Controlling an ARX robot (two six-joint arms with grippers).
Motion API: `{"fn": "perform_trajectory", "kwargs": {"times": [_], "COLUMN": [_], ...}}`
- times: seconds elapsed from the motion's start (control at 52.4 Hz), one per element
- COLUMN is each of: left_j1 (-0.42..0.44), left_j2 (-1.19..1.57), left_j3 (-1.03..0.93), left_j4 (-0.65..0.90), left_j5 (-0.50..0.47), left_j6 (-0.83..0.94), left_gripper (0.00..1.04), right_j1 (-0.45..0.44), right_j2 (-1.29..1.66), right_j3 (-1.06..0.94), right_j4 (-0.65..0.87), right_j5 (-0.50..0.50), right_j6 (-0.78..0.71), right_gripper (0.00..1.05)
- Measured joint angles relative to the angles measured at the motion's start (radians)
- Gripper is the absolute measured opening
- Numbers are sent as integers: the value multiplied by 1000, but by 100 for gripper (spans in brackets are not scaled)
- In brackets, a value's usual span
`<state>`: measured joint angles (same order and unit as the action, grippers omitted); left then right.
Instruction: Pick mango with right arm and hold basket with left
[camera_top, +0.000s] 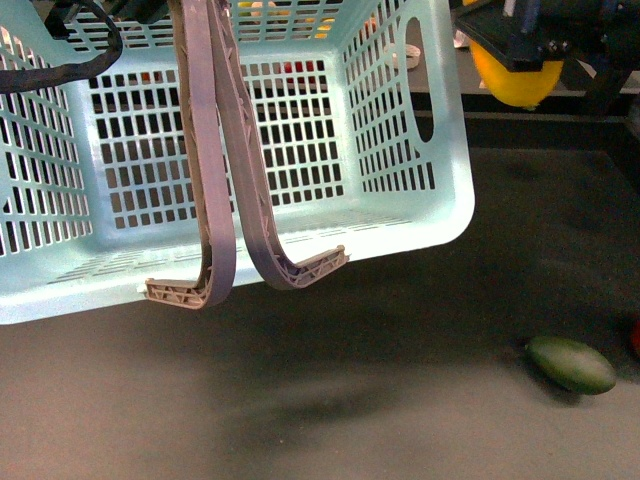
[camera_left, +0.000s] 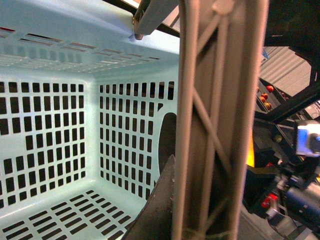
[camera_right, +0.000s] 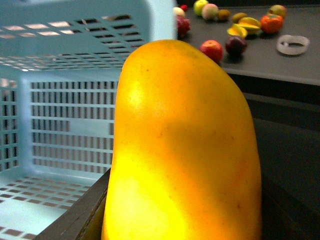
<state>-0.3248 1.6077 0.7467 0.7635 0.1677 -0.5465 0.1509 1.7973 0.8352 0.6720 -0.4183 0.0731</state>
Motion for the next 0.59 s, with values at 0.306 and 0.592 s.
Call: {"fn": "perform_trajectory", "kwargs": {"times": [0.306, 0.592], "left_j1": [0, 0], "left_j2": [0, 0], "left_j3": [0, 0], "left_j4": [0, 0], "left_j5": [-3, 1], "left_j6": [1, 0], "left_gripper": [7, 7], "right_j1": [114, 177], "right_j2": [1, 70], "right_j3": [15, 68], "right_j4": [-15, 8], "right_j5": [66, 120], "right_j6": [38, 50], "right_gripper": [63, 63]}}
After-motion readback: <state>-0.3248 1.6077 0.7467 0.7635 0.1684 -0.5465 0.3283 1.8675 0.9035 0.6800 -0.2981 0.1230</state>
